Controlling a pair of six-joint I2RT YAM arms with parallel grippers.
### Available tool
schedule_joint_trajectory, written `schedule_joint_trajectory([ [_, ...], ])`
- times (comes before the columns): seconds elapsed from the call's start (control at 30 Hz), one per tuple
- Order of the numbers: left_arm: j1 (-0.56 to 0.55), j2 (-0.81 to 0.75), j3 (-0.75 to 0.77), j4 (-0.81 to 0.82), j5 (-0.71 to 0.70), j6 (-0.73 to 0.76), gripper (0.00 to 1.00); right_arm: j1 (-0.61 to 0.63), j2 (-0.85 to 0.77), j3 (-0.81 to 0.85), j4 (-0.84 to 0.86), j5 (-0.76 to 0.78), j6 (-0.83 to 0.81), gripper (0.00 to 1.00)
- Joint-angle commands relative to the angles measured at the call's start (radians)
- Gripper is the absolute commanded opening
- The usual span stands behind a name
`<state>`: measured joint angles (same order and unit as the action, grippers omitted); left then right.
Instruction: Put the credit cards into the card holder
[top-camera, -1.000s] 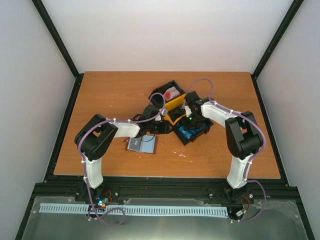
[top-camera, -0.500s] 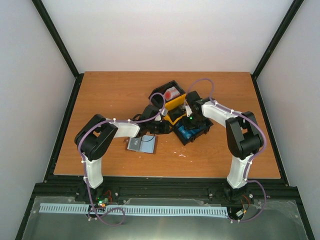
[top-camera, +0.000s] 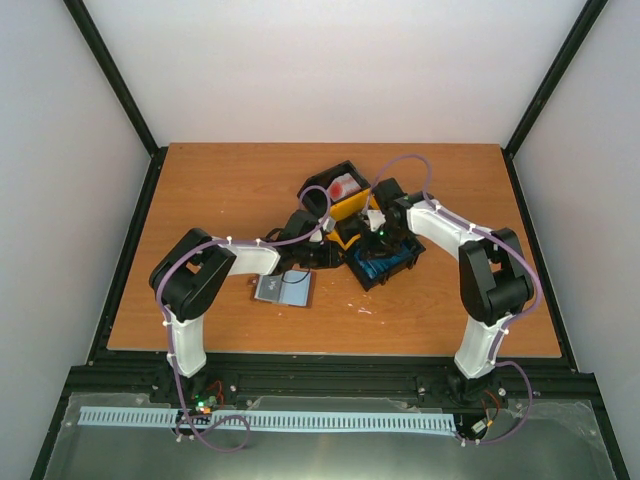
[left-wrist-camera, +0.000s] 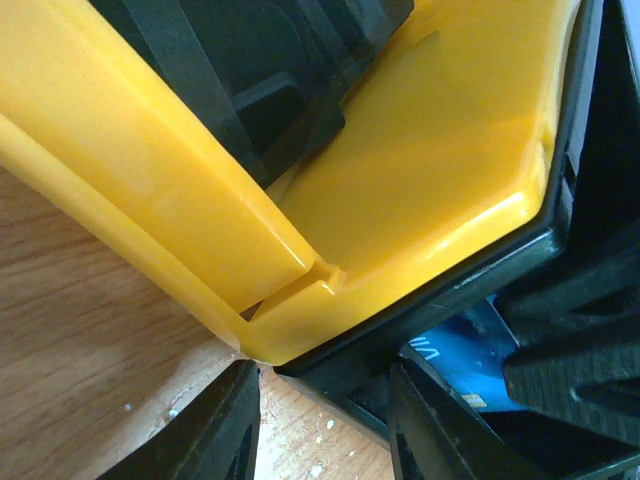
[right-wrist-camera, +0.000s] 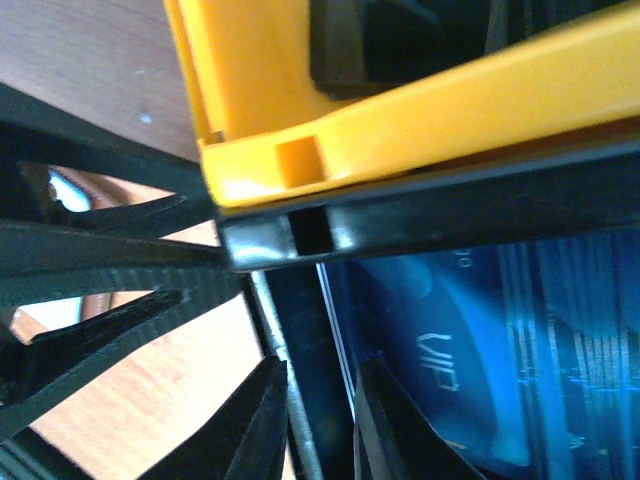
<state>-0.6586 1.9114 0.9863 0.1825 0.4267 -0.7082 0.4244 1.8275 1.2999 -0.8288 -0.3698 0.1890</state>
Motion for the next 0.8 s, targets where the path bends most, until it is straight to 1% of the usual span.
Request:
schedule_joint_trajectory([
  [0.0,-0.004,0.025,0.009,0.011,-0.023,0.018,0.36,0.019,-0.002,0.004,-0.056,-0.096,0.01,0.21],
  [0.1,-0.004,0.024,0.009,0.009,-0.025,0.018,0.36,0.02,0.004,-0.001,-0.071,-0.104,0.0,0.24],
  [0.27,-0.004,0.023,0.01,0.008,-0.027,0.018,0.36,0.02,0.01,-0.012,-0.086,-0.063,-0.024,0.27],
  [0.5,-0.004,0.023,0.012,0.003,-0.029,0.02,0.36,0.027,0.024,-0.005,-0.073,-0.021,-0.059,0.27],
  [0.63,-0.004,0.017,0.015,-0.001,-0.028,0.024,0.36,0.04,0.04,0.009,-0.056,0.027,-0.081,0.23],
  [0.77,-0.004,0.011,0.024,-0.016,-0.027,0.034,0.36,0.044,0.042,0.025,-0.034,0.057,-0.078,0.12],
])
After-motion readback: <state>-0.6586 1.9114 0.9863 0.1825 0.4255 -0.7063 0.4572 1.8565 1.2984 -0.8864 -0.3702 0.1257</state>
